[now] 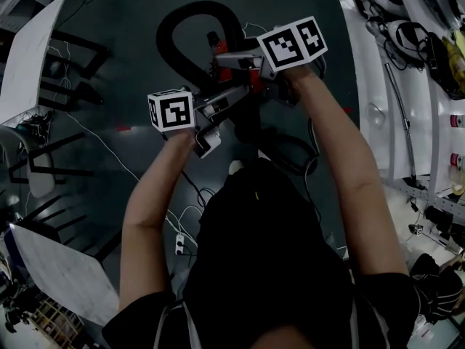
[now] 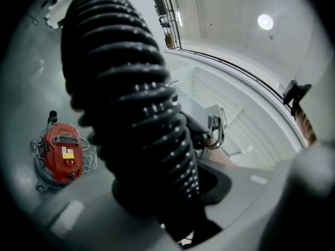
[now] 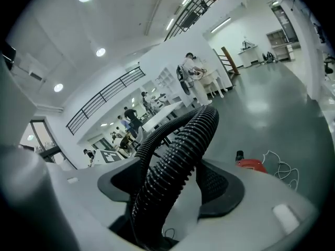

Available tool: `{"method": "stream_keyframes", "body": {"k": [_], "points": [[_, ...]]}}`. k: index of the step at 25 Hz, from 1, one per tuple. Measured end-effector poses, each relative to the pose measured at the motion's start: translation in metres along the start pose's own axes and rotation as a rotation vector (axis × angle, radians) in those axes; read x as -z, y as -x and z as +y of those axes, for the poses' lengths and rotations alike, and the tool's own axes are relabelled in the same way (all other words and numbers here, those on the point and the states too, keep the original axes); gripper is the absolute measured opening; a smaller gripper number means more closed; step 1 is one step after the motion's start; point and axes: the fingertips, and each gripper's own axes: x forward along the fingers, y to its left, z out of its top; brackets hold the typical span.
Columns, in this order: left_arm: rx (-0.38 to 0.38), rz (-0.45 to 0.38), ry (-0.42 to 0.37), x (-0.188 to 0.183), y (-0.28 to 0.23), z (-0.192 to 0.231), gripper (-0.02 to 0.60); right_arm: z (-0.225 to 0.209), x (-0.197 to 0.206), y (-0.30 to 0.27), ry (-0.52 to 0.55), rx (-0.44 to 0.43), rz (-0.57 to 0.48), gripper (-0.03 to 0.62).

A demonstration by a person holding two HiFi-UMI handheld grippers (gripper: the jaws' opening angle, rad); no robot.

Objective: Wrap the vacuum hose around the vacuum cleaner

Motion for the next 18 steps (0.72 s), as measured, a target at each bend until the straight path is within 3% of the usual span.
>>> {"method": "stream_keyframes", "body": {"k": [7,18], "points": [[0.099,-0.067,0.123,-0.009,-0.009,-0.002,0.160,-0.016,-0.001,-0.001,0.069,0.066,0.073,0.351],[0.228,-0.212,0.344,-0.010,-0.028,0.008,0.160,-0.038,0.005,-0.001,-0.012,0.018,0.101,0.351]]}}
